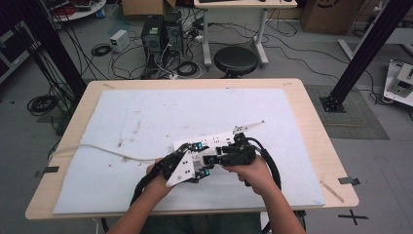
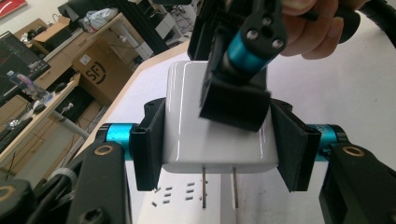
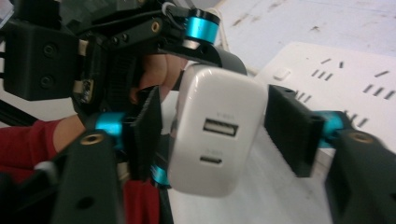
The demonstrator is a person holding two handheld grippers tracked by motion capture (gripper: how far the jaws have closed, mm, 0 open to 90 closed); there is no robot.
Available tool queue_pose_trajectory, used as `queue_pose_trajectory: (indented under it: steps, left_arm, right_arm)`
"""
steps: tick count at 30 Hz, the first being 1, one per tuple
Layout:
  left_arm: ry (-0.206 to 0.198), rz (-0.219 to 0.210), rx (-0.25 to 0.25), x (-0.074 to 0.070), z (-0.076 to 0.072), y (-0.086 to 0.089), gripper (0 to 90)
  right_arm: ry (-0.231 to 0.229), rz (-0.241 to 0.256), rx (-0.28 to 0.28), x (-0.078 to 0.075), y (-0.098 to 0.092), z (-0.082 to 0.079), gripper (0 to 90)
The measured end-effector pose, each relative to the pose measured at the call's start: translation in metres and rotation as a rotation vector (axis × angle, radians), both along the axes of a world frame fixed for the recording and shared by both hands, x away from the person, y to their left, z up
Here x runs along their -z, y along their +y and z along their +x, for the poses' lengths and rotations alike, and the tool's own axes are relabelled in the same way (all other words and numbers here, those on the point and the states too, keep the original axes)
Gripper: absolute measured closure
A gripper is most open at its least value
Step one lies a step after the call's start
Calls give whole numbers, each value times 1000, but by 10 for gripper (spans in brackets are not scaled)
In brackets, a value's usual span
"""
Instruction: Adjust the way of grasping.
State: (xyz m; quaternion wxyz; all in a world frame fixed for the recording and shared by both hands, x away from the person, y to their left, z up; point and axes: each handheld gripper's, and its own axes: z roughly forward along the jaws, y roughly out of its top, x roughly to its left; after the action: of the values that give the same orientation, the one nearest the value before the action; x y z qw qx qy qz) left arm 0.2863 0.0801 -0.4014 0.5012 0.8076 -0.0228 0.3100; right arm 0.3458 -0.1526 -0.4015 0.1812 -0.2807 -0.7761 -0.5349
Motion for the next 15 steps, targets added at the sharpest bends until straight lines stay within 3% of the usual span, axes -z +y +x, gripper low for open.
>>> queue_pose_trajectory:
  steps: [5, 12, 15]
  left_arm:
    - [0, 1, 0, 0, 0, 0, 425]
    - [-17, 23, 3, 1, 0, -2, 423]
    - [3, 25, 12, 1, 2, -3, 416]
  right_arm:
    - [3, 10, -15, 1, 1, 1, 540]
    - [38, 9, -34, 2, 1, 2, 586]
    - [45, 14, -51, 3, 0, 3, 616]
